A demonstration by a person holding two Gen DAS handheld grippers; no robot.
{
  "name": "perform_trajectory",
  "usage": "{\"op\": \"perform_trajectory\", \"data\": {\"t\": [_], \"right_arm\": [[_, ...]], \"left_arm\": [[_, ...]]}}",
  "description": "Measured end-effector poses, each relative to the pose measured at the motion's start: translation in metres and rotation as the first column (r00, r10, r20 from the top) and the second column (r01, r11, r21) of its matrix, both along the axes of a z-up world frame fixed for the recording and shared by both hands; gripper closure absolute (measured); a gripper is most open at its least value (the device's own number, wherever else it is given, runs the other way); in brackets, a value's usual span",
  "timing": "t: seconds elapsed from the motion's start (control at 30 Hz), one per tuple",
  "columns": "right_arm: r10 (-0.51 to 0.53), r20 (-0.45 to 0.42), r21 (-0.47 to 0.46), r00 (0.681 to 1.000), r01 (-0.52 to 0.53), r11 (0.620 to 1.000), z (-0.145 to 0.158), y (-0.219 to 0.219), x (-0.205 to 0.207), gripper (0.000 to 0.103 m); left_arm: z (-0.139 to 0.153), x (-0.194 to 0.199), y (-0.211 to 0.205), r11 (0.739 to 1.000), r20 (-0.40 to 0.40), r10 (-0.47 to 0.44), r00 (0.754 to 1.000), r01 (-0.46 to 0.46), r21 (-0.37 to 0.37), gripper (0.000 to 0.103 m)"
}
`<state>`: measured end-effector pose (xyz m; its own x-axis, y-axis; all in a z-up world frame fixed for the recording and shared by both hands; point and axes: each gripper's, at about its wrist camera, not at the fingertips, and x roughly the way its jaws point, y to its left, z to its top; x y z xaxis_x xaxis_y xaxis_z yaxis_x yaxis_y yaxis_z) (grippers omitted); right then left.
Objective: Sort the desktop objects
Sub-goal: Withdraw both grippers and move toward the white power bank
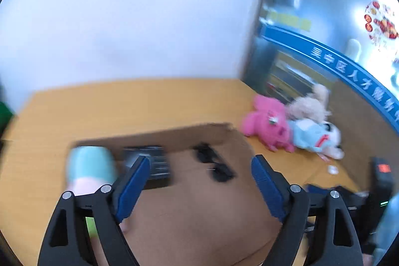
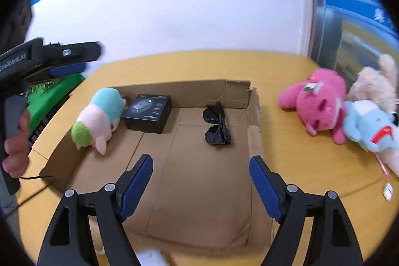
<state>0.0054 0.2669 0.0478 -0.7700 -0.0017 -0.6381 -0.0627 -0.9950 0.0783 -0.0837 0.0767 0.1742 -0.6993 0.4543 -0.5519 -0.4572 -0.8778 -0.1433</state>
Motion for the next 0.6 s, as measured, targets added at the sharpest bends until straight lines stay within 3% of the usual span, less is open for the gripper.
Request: {"op": "perform_trajectory", "data": {"t": [0.13, 0.23, 0.4, 0.6], "right_arm": [[0.011, -0.096, 0.029, 0.995, -0.008, 1.000, 0.016, -0.019, 0.055, 0.021], [0.038, -0.107, 0.053, 0.993, -0.033, 0.998, 0.018, -0.035, 0.076, 0.021], [0.076, -0.112, 0.069, 0.991, -0.068, 0.995, 0.010, -0.052, 0.093, 0.021], [0.086, -0.098, 0.076, 0.991, -0.079, 0.994, -0.008, -0.063, 0.109, 0.021]], "left_arm": [[0.001, 0.069, -0.035, 0.989, -0.143, 0.140, 0.980, -0.146, -0.037, 0.000], [-0.005, 0.109, -0.051, 0.980, -0.189, 0.184, 0.965, -0.196, -0.046, 0.000], [-0.023, 0.152, -0.061, 0.976, -0.183, 0.206, 0.961, -0.216, -0.039, 0.000], [-0.052, 0.178, -0.068, 0.978, -0.130, 0.204, 0.970, -0.208, -0.017, 0.000]]}}
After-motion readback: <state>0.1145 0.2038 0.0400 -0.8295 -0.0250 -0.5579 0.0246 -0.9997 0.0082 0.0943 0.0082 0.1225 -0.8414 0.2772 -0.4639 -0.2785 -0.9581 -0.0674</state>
